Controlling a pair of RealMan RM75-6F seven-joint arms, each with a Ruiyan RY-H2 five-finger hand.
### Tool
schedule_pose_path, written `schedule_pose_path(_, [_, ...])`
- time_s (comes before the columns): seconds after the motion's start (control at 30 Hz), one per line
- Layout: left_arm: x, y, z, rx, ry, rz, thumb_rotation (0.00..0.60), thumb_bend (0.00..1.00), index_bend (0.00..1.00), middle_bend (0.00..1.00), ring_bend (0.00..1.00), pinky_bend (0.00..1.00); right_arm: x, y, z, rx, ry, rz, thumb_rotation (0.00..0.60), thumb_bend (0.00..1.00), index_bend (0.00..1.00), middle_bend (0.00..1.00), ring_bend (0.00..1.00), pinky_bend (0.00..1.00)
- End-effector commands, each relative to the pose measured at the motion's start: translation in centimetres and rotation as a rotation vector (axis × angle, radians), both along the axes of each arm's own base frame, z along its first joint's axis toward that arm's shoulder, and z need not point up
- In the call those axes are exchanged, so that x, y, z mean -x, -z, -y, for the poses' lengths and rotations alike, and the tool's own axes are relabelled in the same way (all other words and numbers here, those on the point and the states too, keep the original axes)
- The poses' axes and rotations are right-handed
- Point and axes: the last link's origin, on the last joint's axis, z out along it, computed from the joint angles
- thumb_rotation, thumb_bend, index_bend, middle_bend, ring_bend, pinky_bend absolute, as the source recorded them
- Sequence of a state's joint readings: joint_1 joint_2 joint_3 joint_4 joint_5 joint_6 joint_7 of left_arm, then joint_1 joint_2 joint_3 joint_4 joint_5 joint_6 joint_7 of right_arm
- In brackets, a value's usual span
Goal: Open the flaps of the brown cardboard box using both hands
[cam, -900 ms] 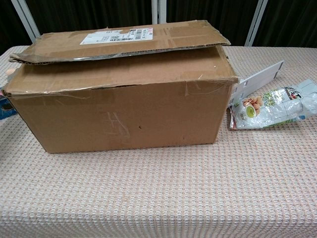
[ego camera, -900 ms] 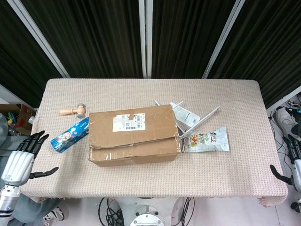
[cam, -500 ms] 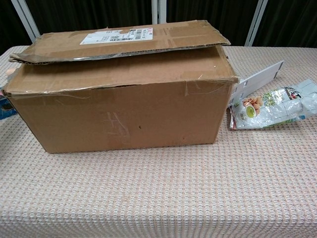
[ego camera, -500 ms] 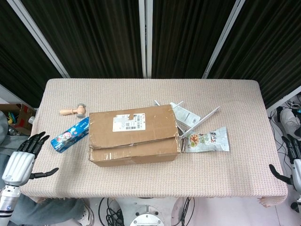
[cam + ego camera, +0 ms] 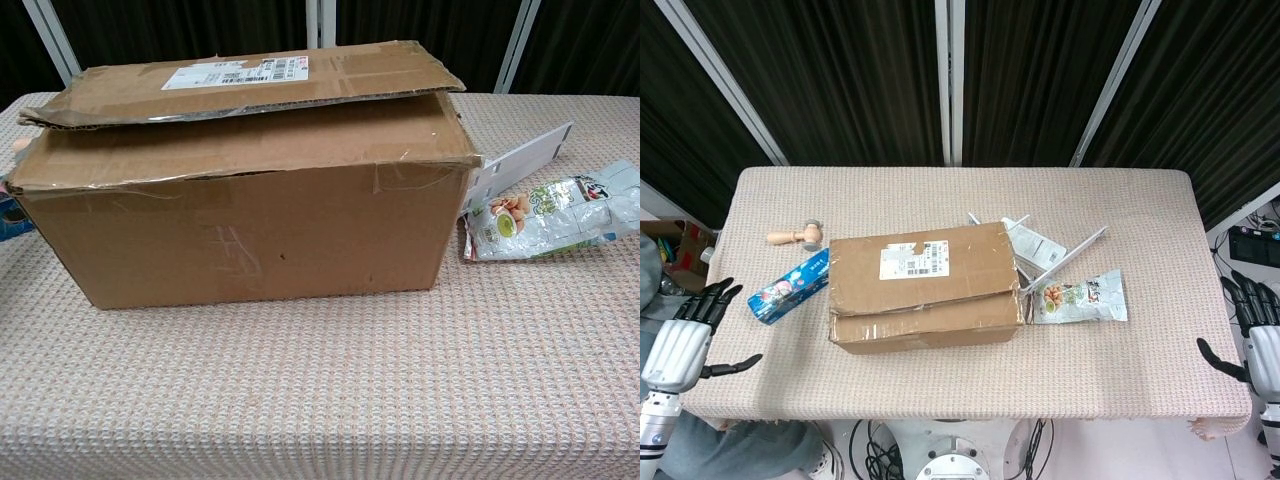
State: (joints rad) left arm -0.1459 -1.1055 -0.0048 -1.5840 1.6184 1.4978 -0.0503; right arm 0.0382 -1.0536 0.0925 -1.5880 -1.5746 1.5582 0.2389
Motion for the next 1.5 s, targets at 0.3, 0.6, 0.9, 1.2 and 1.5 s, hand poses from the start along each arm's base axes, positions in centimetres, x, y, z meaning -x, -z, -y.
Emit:
schedule_pose_path(0.3, [-0.4,-0.3,0.5,-0.004,-0.003,-0.006,0.383,0.00,0.09,0.07,0.09,0.21,-14.6,0.6,5.7,-0.131,-0.371,-0.073,0.600,0.18,0.00,0.00,0.00,0.00])
schedule_pose_path(0.6, [-0.1,-0.6,0.8,-0.006,-0.020,-0.007,0.388,0.00,0.09,0.07,0.09,0.21,-21.7,6.0,8.4,-0.252,-0.481,-0.147,0.600,0.17,0.00,0.00,0.00,0.00])
schedule_pose_path(0.9, [0.2,-1.0,0.9,-0.017,-0.023,0.002,0.388,0.00,0.09,0.07,0.09,0.21,-23.8,11.3,10.4,-0.338,-0.465,-0.184,0.600,0.17,0.00,0.00,0.00,0.00])
schedule_pose_path(1.2, [0.7,-1.2,1.0,-0.021,-0.036,0.001,0.400,0.00,0.09,0.07,0.09,0.21,-24.8,14.2,12.1,-0.358,-0.456,-0.212,0.600,0.17,0.00,0.00,0.00,0.00])
schedule_pose_path(1.5, [1.5,-1.5,1.1,-0.028,-0.057,-0.003,0.407,0.00,0.09,0.07,0.09,0.21,-26.4,16.1,13.8,-0.358,-0.454,-0.219,0.600,0.17,0.00,0.00,0.00,0.00])
